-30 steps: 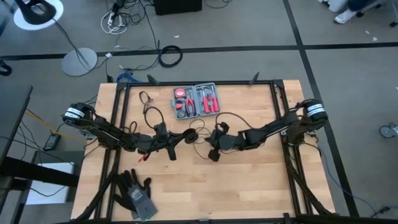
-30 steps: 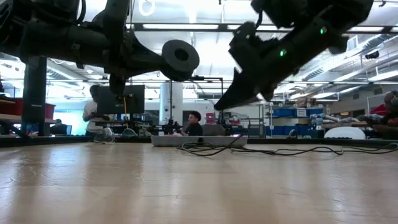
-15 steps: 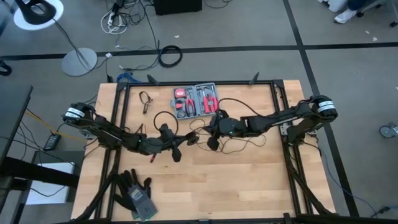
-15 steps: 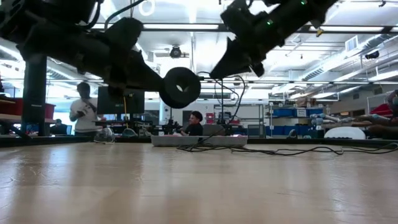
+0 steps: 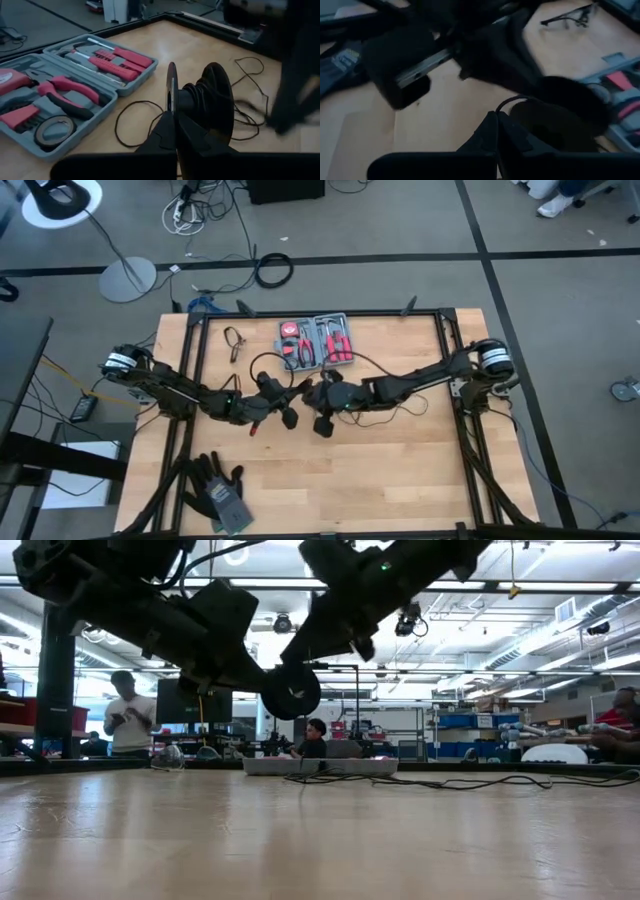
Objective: Coil cords
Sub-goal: Coil the black wire onto the black spool
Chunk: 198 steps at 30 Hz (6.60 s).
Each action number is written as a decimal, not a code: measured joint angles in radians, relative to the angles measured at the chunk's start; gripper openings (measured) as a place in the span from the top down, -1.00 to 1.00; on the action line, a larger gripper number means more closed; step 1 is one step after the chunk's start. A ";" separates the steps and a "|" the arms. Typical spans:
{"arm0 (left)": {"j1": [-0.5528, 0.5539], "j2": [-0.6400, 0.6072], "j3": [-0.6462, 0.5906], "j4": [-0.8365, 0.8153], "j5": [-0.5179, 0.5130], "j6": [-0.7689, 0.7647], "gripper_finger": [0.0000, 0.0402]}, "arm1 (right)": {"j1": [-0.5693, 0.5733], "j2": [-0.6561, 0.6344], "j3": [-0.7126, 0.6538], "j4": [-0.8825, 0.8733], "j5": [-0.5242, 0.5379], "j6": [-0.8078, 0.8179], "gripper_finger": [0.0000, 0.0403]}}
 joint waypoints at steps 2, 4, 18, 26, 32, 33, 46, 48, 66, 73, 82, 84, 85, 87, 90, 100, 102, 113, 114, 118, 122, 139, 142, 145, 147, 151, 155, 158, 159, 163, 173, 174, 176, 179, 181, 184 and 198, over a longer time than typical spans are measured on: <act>-0.001 0.000 0.000 0.004 -0.010 -0.007 1.00 | 0.005 0.031 0.020 0.013 0.000 -0.006 1.00; 0.000 0.000 -0.001 0.019 -0.016 -0.007 1.00 | 0.006 0.056 0.024 0.012 0.000 -0.004 1.00; -0.028 0.000 -0.108 0.323 -0.027 -0.003 1.00 | 0.036 0.112 -0.087 0.086 0.008 0.093 0.82; -0.047 0.000 -0.192 0.510 -0.028 -0.004 1.00 | 0.080 0.094 -0.251 0.331 0.009 0.161 0.78; -0.048 0.000 -0.208 0.590 -0.028 0.043 1.00 | 0.109 0.067 -0.362 0.440 0.037 0.227 0.78; -0.048 0.000 -0.208 0.602 -0.027 0.048 1.00 | 0.112 0.061 -0.375 0.435 0.036 0.241 0.79; -0.048 0.000 -0.208 0.665 -0.016 0.074 1.00 | 0.137 -0.172 -0.464 -0.170 0.100 0.476 0.93; -0.048 0.000 -0.208 0.671 -0.014 0.075 1.00 | 0.141 -0.253 -0.464 -0.306 0.147 0.510 0.96; -0.049 -0.001 -0.210 0.702 0.037 0.092 1.00 | 0.141 -0.347 -0.502 -0.069 0.209 0.274 0.59; -0.048 -0.001 -0.211 0.723 0.033 0.100 1.00 | 0.134 -0.207 -0.499 0.368 0.164 0.128 0.48; -0.048 -0.001 -0.211 0.750 0.031 0.122 1.00 | 0.114 0.068 -0.396 0.668 0.132 -0.010 0.47; -0.048 -0.001 -0.210 0.752 0.036 0.123 1.00 | 0.102 0.106 -0.363 0.666 0.134 -0.024 0.47; -0.048 -0.001 -0.211 0.756 0.031 0.123 1.00 | 0.096 0.127 -0.345 0.666 0.138 -0.026 0.47; -0.047 -0.001 -0.209 0.757 0.035 0.124 1.00 | 0.086 0.145 -0.319 0.657 0.135 -0.028 0.47; -0.047 -0.001 -0.210 0.753 0.035 0.125 1.00 | 0.074 0.164 -0.289 0.648 0.123 -0.022 0.48; -0.046 -0.001 -0.211 0.760 0.026 0.156 1.00 | 0.047 0.175 -0.268 0.646 0.052 -0.027 0.50; -0.046 -0.001 -0.210 0.760 0.027 0.181 1.00 | 0.043 0.175 -0.268 0.651 0.052 -0.028 0.52; -0.046 -0.001 -0.210 0.781 0.029 0.243 1.00 | 0.029 0.175 -0.268 0.664 0.052 -0.029 0.70; -0.046 -0.001 -0.210 0.781 0.029 0.256 1.00 | 0.029 0.175 -0.268 0.664 0.052 -0.029 0.75; -0.046 -0.001 -0.209 0.785 0.032 0.287 1.00 | 0.029 0.174 -0.268 0.655 0.053 -0.031 0.96; -0.046 -0.001 -0.209 0.790 0.052 0.332 1.00 | 0.029 0.165 -0.268 0.601 0.064 -0.003 0.97; -0.046 0.000 -0.208 0.561 0.117 0.328 1.00 | -0.050 -0.240 -0.269 -0.049 0.064 0.147 1.00; -0.046 0.000 -0.178 0.449 0.117 0.326 1.00 | -0.066 -0.286 -0.269 -0.016 0.042 0.146 1.00; -0.043 0.000 -0.106 0.275 0.112 0.302 1.00 | -0.071 -0.287 -0.268 0.025 0.016 0.147 1.00; -0.035 0.000 -0.046 0.127 0.079 0.278 1.00 | -0.071 -0.273 -0.268 0.058 -0.023 0.154 1.00; -0.006 0.000 0.066 -0.115 0.009 0.235 1.00 | -0.061 -0.236 -0.268 0.077 -0.036 0.182 1.00; 0.023 0.014 0.161 -0.259 -0.011 0.230 1.00 | -0.045 -0.216 -0.268 0.127 -0.037 0.172 1.00; 0.041 0.045 0.206 -0.274 -0.019 0.230 1.00 | -0.036 -0.203 -0.268 0.183 -0.044 0.138 1.00; 0.045 0.055 0.217 -0.273 -0.018 0.228 1.00 | -0.035 -0.203 -0.269 0.190 -0.043 0.130 1.00; 0.053 0.099 0.247 -0.231 -0.019 0.217 1.00 | -0.036 -0.185 -0.268 0.203 -0.045 0.119 1.00; 0.060 0.133 0.214 0.033 0.045 0.186 1.00 | -0.024 -0.100 -0.268 0.213 -0.043 0.087 0.94; 0.059 0.133 0.201 0.062 0.055 0.174 1.00 | -0.023 -0.094 -0.269 0.202 -0.043 0.087 0.93; 0.059 0.132 0.166 0.132 0.064 0.148 1.00 | -0.017 -0.087 -0.269 0.160 -0.038 0.105 0.91; 0.061 0.131 0.091 0.266 0.072 0.101 1.00 | -0.001 -0.087 -0.272 0.097 -0.016 0.137 0.89; 0.060 0.131 0.037 0.354 0.077 0.078 1.00 | 0.018 -0.087 -0.286 0.079 0.008 0.152 0.88; 0.058 0.131 -0.040 0.470 0.080 0.039 1.00 | 0.056 -0.087 -0.312 0.084 0.015 0.154 0.87; 0.004 0.130 -0.200 0.857 0.071 0.154 1.00 | 0.188 -0.007 -0.425 0.475 0.280 0.178 0.86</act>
